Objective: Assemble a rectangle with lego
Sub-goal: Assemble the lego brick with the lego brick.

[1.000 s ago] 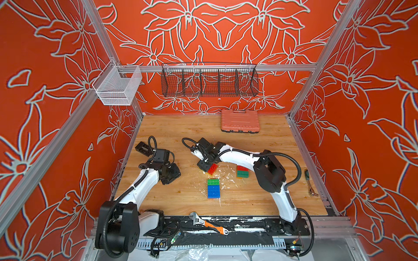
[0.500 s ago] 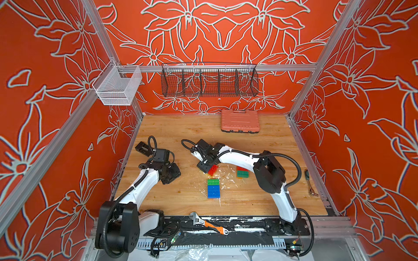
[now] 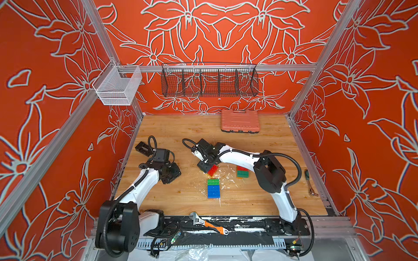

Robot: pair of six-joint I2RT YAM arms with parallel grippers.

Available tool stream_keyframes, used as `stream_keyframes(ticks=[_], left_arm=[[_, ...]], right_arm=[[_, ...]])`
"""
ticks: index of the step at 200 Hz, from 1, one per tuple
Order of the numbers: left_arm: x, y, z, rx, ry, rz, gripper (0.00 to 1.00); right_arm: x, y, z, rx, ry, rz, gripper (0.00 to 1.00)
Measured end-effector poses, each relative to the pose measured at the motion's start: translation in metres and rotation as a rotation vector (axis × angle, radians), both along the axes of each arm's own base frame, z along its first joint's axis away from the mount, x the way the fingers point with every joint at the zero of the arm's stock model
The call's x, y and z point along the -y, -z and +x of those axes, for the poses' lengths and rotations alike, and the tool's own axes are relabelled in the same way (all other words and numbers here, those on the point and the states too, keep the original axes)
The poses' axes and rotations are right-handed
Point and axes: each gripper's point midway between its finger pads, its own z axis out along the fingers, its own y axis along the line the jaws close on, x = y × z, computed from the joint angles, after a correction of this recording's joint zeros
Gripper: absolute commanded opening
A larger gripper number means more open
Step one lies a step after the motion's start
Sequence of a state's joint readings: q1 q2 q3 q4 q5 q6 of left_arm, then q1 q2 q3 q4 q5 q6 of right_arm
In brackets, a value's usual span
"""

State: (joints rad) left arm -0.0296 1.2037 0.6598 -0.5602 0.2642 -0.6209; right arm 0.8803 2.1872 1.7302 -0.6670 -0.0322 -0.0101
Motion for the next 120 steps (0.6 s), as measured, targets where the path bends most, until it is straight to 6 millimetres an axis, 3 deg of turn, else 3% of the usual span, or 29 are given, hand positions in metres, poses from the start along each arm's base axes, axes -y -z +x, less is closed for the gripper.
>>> stream_keyframes(ticks=[59, 97, 120], left_arm=[[0.003, -0.008, 0.007, 0.017, 0.021, -0.012, 0.40], [0.005, -0.008, 0.008, 0.012, 0.030, -0.019, 0.41], [0.007, -0.004, 0.007, -0.011, 0.038, -0.028, 0.41]], right_arm=[[0.004, -0.002, 0.003, -0.052, 0.022, -0.017, 0.53], [0.006, -0.002, 0.003, -0.058, 0.027, -0.027, 0.70], [0.011, 0.001, 0.002, -0.062, 0.033, -0.047, 0.75]])
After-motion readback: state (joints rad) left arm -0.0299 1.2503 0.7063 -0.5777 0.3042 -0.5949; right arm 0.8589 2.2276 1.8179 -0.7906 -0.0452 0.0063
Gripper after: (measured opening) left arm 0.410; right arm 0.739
